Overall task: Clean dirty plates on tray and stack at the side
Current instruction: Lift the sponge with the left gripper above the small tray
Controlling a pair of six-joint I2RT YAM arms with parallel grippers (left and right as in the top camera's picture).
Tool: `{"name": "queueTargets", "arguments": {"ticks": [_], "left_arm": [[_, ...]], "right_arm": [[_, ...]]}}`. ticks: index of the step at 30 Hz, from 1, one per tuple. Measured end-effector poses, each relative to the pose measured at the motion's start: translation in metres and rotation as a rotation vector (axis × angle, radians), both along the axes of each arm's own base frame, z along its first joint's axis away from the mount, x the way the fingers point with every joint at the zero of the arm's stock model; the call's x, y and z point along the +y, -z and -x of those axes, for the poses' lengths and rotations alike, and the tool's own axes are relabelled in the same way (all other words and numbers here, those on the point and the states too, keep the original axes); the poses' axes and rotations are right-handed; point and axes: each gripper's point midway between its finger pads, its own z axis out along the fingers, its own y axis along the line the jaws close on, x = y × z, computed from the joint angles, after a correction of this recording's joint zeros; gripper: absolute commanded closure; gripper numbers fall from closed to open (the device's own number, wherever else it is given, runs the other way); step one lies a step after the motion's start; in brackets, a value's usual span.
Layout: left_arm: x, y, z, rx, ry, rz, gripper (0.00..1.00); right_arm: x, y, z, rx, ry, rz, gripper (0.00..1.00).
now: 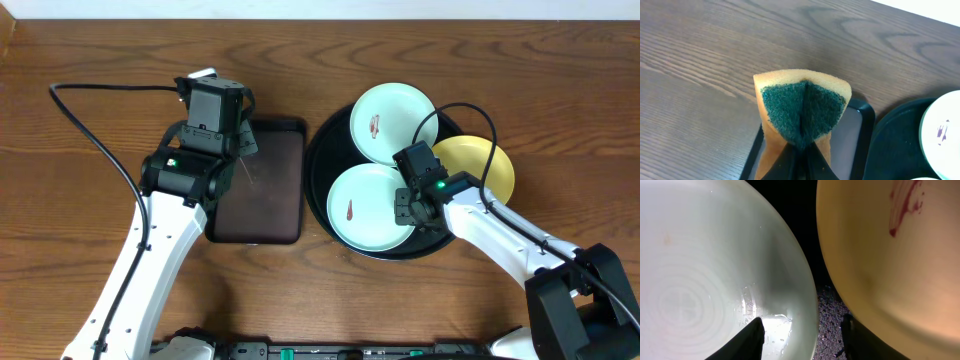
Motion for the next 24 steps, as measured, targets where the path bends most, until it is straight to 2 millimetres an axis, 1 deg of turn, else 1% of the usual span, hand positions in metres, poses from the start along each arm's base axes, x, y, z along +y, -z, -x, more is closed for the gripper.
{"name": "queueTargets", "arguments": {"ticks": [11,15,18,24], "left_arm": [[-0.001,0.001,0.001,0.014,0.057,-0.042,0.93],[-0.006,0.005,0.003,0.037,0.091,-0.038,0.92],[-0.009,0.016,0.004,0.076,0.119,-0.041,0.93],[-0.015,0.054,0.001,0.203,0.163,-0.059,0.93]], "right_arm": [[0.0,0.0,0.0,0.0,0.0,0.0,0.51],[0.0,0.0,0.0,0.0,0.0,0.0,0.51],[0.0,0.0,0.0,0.0,0.0,0.0,0.51],[0.0,0.0,0.0,0.0,0.0,0.0,0.51]]}}
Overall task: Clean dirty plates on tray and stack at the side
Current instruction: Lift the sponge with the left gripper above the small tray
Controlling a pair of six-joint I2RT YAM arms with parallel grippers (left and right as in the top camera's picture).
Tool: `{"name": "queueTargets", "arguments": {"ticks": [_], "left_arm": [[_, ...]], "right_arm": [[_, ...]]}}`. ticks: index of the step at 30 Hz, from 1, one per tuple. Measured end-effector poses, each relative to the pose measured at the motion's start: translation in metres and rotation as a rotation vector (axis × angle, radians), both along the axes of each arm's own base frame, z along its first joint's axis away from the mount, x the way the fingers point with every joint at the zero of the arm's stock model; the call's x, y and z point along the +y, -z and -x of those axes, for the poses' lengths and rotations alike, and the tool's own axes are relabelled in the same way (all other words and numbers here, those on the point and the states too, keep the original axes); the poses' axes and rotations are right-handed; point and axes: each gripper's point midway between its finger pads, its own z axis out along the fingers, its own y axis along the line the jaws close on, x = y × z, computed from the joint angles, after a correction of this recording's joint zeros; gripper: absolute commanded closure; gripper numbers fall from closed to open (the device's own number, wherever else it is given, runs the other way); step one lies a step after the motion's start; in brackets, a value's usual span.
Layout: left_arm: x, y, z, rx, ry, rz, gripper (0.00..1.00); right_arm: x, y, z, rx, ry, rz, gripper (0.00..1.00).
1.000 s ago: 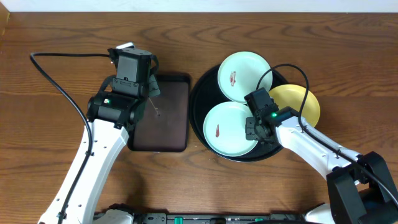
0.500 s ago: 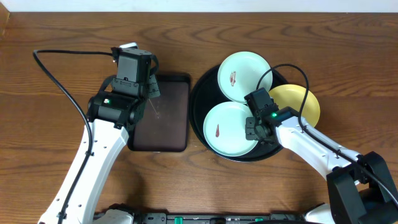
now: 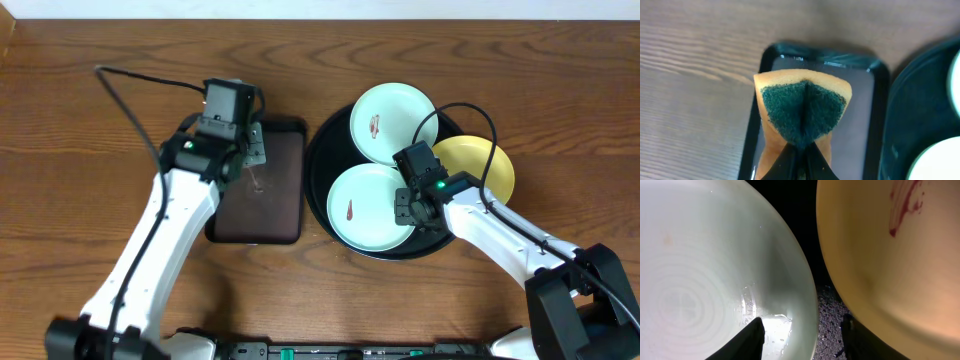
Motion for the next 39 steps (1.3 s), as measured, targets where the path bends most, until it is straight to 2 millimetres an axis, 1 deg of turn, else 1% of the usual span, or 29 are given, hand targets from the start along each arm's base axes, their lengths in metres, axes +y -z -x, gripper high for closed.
{"name": "queueTargets", "arguments": {"ticks": [1,3,13,17,23,25,27,32,34,37,39], "left_arm": [[-0.0008,0.0048,-0.0005,0.014,0.004,-0.002,0.92],[-0.002,0.007,-0.0009,0.02,0.01,0.001,0.92],[-0.0028,0.0059,-0.0015,0.016,0.022,-0.001,0.93],[-0.0028,0.0059,-0.0015,0.016,0.022,-0.001,0.93],[-0.0037,0.006,-0.0015,0.017,0.026,0.002,0.93],[-0.0058,0.0063,-0.0011,0.019,0.034,0.012,0.93],[-0.0072,0.0066,-0.0008,0.022,0.039,0.019,0.93],[-0.008,0.0077,-0.0008,0.026,0.044,0.02,0.93],[-0.0081,0.0092,-0.001,0.03,0.044,0.019,0.93],[-0.0082,0.013,-0.0014,0.04,0.044,0.016,0.93],[-0.0084,0.0144,-0.0015,0.044,0.044,0.017,0.93]], "right_arm": [[0.0,0.0,0.0,0.0,0.0,0.0,0.52],[0.0,0.0,0.0,0.0,0.0,0.0,0.52],[0.0,0.0,0.0,0.0,0.0,0.0,0.51],[0.0,0.0,0.0,0.0,0.0,0.0,0.5],[0.0001,0.0,0.0,0.0,-0.001,0.0,0.51],[0.0002,0.0,0.0,0.0,-0.004,0.001,0.54],[0.0,0.0,0.0,0.0,-0.006,0.002,0.6],[-0.0002,0.0008,0.0005,0.0,-0.008,0.002,0.63],[-0.0006,0.0024,0.0012,0.0,-0.01,0.002,0.66],[-0.0017,0.0052,0.0035,0.004,-0.011,0.005,0.75],[-0.002,0.0064,0.0041,0.003,-0.01,0.005,0.84]]}}
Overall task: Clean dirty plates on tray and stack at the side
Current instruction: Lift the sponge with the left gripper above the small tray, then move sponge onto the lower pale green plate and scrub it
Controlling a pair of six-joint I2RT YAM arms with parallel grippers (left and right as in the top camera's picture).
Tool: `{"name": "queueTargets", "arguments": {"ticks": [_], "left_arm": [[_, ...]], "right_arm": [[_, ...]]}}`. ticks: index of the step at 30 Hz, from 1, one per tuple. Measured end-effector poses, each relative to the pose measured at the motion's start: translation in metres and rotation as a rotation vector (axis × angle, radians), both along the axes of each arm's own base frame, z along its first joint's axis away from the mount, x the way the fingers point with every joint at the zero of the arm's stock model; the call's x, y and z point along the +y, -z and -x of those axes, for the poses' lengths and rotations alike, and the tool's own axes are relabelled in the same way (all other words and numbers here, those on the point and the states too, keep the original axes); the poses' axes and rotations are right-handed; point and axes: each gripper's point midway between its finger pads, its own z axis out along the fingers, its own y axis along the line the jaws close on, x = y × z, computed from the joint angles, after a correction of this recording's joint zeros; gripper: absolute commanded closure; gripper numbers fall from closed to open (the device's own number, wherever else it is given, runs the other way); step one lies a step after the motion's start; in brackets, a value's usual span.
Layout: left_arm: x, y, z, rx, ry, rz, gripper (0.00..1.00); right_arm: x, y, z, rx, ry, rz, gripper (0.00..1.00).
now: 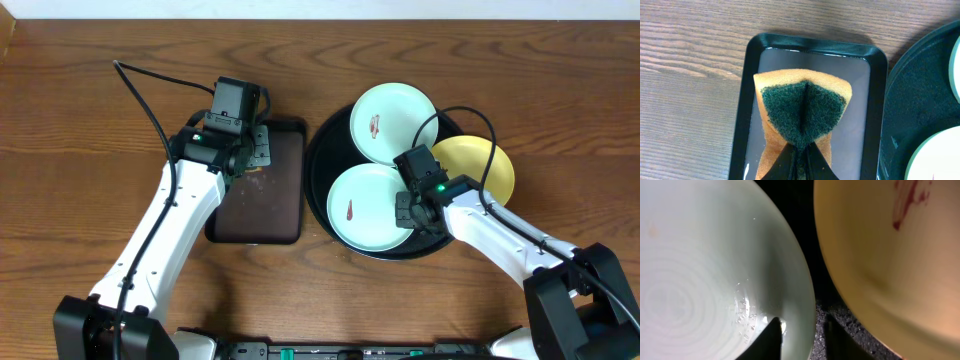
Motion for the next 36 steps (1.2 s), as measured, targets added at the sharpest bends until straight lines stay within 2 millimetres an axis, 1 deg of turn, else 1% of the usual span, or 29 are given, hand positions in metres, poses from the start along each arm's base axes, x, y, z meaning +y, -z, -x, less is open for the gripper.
{"name": "queueTargets", "arguments": {"ticks": [2,3,10,16,18,21,24,27,30,33,36], "left_arm": [[-0.001,0.0,0.0,0.001,0.002,0.003,0.93],[-0.001,0.0,0.0,0.002,0.004,0.006,0.92],[-0.004,0.001,0.002,0.011,0.013,0.016,0.93],[-0.006,-0.002,-0.004,-0.018,0.042,0.01,0.93],[-0.005,-0.001,-0.002,-0.009,0.047,0.005,0.92],[-0.003,0.001,0.006,0.032,0.055,-0.009,0.93],[-0.002,-0.008,0.011,0.063,0.055,-0.016,0.92],[-0.002,-0.025,0.009,0.05,0.058,-0.015,0.93],[-0.003,-0.035,0.006,0.035,0.062,-0.013,0.93],[-0.003,-0.03,0.006,0.053,0.062,-0.018,0.93],[-0.004,-0.013,0.003,0.097,0.062,-0.027,0.93]], "right_arm": [[0.0,0.0,-0.001,-0.004,0.0,-0.001,0.95],[0.0,0.0,-0.001,-0.007,0.0,0.001,0.99],[-0.001,-0.001,-0.004,-0.02,0.009,0.004,0.99],[-0.001,-0.001,-0.004,-0.02,0.009,0.004,0.99],[-0.001,-0.001,-0.004,-0.02,0.009,0.004,0.99],[-0.001,-0.001,-0.004,-0.02,0.009,0.004,0.99],[-0.001,-0.001,-0.004,-0.021,0.009,0.004,0.99],[-0.001,-0.001,-0.004,-0.021,0.009,0.004,0.99],[-0.001,-0.001,-0.004,-0.021,0.009,0.004,0.99],[-0.001,-0.001,-0.004,-0.021,0.009,0.004,0.99],[-0.001,-0.001,-0.004,-0.021,0.009,0.004,0.99]]}}
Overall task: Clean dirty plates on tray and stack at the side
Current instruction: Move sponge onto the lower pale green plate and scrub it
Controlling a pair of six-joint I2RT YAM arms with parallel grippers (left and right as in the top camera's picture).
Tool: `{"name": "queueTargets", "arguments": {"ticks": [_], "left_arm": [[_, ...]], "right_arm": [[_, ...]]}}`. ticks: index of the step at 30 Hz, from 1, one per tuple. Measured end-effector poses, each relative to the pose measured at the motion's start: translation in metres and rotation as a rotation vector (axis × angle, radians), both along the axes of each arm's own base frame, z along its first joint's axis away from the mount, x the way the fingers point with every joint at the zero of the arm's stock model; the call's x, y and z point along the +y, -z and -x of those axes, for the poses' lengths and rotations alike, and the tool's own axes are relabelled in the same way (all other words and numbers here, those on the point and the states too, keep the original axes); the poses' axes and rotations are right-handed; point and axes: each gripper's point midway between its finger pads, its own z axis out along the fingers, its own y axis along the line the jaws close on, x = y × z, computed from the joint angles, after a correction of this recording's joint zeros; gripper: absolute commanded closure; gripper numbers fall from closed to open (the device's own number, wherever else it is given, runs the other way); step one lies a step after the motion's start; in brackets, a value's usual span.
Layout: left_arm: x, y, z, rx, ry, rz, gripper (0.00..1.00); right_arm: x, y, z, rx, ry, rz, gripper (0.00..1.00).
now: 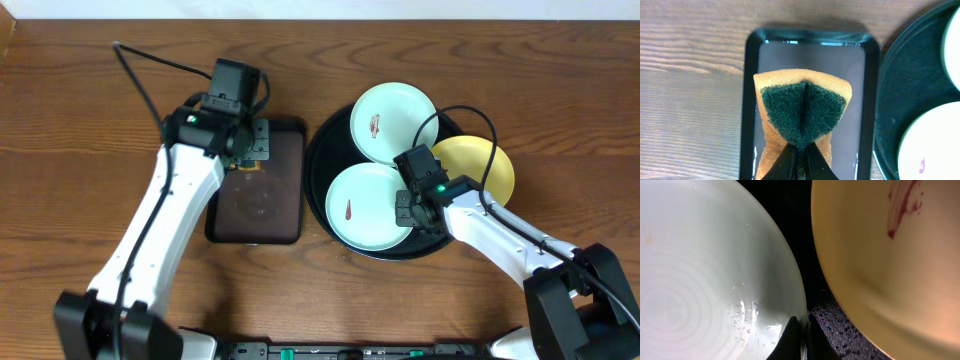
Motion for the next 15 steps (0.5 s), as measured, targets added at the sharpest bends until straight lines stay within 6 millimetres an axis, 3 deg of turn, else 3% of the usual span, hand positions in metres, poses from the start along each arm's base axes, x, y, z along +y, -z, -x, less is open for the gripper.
{"name": "queueTargets", "arguments": {"ticks": [8,11,15], "left_arm": [[-0.004,0.045,-0.006,0.116,0.016,-0.023,0.93],[-0.011,0.042,0.002,0.158,0.045,0.016,0.93],[-0.036,0.023,-0.005,0.134,0.095,0.146,0.93]], "right_arm": [[0.0,0.0,0.0,0.0,0.0,0.0,0.99],[0.0,0.0,0.0,0.0,0.0,0.0,0.99],[0.0,0.0,0.0,0.0,0.0,0.0,0.99]]}}
